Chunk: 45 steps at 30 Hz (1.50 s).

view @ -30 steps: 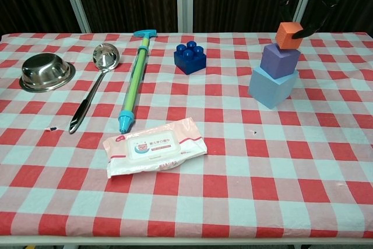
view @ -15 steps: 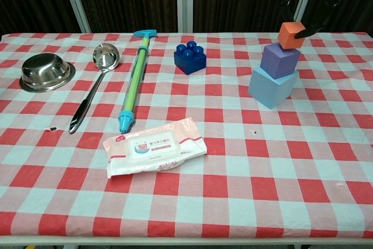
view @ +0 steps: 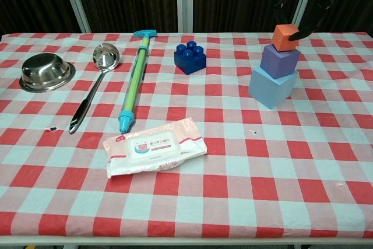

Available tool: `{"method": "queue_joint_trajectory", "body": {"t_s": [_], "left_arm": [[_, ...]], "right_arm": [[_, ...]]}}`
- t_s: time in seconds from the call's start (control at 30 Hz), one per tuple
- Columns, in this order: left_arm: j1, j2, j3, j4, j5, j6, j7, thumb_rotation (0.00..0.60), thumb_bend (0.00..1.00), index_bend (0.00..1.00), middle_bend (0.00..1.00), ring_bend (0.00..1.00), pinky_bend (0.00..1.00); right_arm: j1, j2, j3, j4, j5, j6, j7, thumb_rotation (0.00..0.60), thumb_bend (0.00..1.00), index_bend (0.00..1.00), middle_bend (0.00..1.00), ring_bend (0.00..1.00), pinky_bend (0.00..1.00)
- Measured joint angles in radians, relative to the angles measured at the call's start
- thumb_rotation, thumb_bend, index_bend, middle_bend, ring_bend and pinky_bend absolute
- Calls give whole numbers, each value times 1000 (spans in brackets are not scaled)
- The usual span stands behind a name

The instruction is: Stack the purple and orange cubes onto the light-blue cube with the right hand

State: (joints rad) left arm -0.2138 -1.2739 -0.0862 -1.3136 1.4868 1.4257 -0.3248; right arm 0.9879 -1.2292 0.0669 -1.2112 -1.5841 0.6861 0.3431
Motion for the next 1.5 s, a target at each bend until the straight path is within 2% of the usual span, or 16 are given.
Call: {"method": "queue_joint_trajectory", "body": {"t_s": [0.97,1.13,1.4,1.5], "left_arm": [[0,0,0,0,0,0,0,600,60,238,202,145,309],[0,0,0,0,0,0,0,600,60,238,202,145,309],[0,0,0,0,0,0,0,600,60,238,202,145,309],[0,0,0,0,0,0,0,600,60,238,202,145,309]], "right_arm": [[14,-14,-30,20,2,7,17,600,183,0,518,255,133],[16,-13,-37,21,0,3,22,600,121,0,463,228,133],[18,7,-40,11,-11,20,49,600,4,0,316,97,134],[16,23,-39,-5,-16,39,54,600,0,0,269,69,132]]}}
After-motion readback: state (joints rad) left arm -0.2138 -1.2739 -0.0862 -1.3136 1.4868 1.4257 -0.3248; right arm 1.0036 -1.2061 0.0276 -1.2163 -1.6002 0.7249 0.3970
